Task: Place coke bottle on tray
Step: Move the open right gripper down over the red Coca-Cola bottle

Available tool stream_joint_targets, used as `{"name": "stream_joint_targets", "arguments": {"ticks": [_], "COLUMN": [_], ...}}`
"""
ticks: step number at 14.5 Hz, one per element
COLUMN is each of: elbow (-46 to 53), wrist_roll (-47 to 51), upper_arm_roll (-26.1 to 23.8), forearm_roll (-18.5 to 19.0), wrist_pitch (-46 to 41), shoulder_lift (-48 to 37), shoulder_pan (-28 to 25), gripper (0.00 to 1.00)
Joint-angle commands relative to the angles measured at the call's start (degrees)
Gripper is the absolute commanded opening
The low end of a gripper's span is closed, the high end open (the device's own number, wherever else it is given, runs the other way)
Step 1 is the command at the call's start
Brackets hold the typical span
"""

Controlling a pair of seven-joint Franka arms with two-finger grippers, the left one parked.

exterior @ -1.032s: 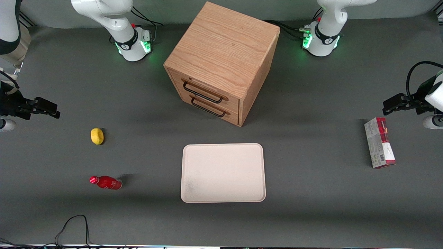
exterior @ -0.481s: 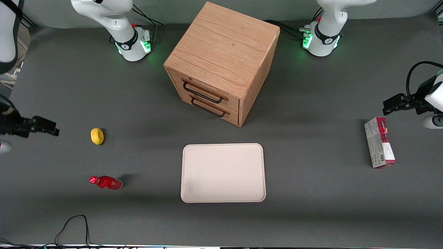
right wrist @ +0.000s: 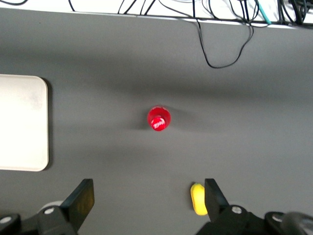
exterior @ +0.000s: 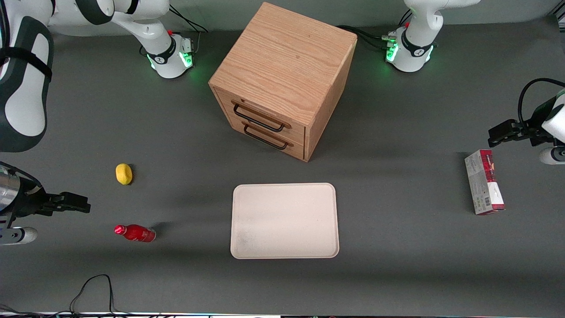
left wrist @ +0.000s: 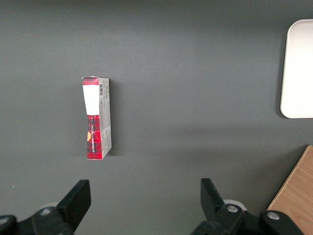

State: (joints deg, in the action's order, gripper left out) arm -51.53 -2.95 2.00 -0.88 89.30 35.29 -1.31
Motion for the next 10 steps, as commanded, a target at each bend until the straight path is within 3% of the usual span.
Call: {"name": "stream_joint_targets", "arguments": {"ticks": [1, 10], "elbow": [3.1, 1.7], "wrist_roll": [0.6, 0.5], "upper_arm_roll": [-0.3, -0.2], "forearm_roll": [-0.9, -0.8], "wrist_pitch": [2.0, 9.3], "shoulder_lift": [3.0, 15.1], "shoulder_pan": [0.3, 0.2], "gripper": [1.00, 1.00]}}
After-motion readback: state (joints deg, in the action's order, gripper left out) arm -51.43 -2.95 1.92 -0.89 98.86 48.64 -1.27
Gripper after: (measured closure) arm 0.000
